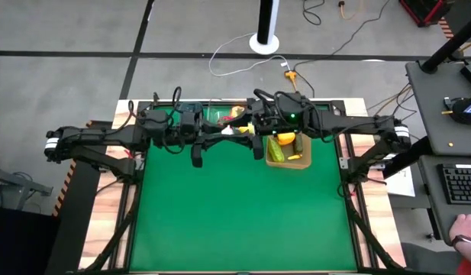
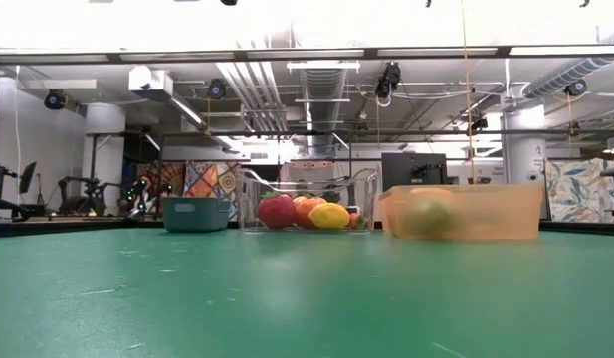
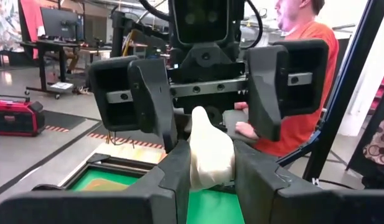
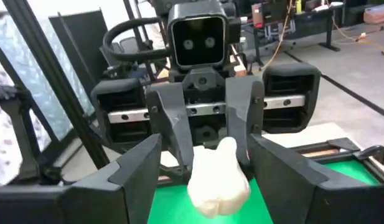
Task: Sort produce into baskets
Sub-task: Put the garlic into the blue bin
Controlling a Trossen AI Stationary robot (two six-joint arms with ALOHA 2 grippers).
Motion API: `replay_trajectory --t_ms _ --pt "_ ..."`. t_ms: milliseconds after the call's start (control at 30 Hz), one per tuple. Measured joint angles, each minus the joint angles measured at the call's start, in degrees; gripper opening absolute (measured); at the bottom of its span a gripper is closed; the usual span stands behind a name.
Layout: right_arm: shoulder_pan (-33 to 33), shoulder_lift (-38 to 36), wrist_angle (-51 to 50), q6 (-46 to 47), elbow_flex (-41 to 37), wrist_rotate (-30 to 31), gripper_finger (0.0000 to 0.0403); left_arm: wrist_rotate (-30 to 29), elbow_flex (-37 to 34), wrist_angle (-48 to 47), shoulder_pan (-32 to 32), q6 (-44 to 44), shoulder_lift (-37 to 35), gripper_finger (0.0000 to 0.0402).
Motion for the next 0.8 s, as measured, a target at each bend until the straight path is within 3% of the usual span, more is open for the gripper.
replay_trajectory --t_ms 433,800 --pt "0.0 -0.7 0.9 2.1 0.1 0.2 0.0178 0.0 0.0 0.7 0.0 0.2 0.0 0.0081" --pt "0.0 -0.7 0.6 2.1 0.1 0.4 0.0108 0.1 0.0 1.4 -0.1 0.9 0.1 0.0081"
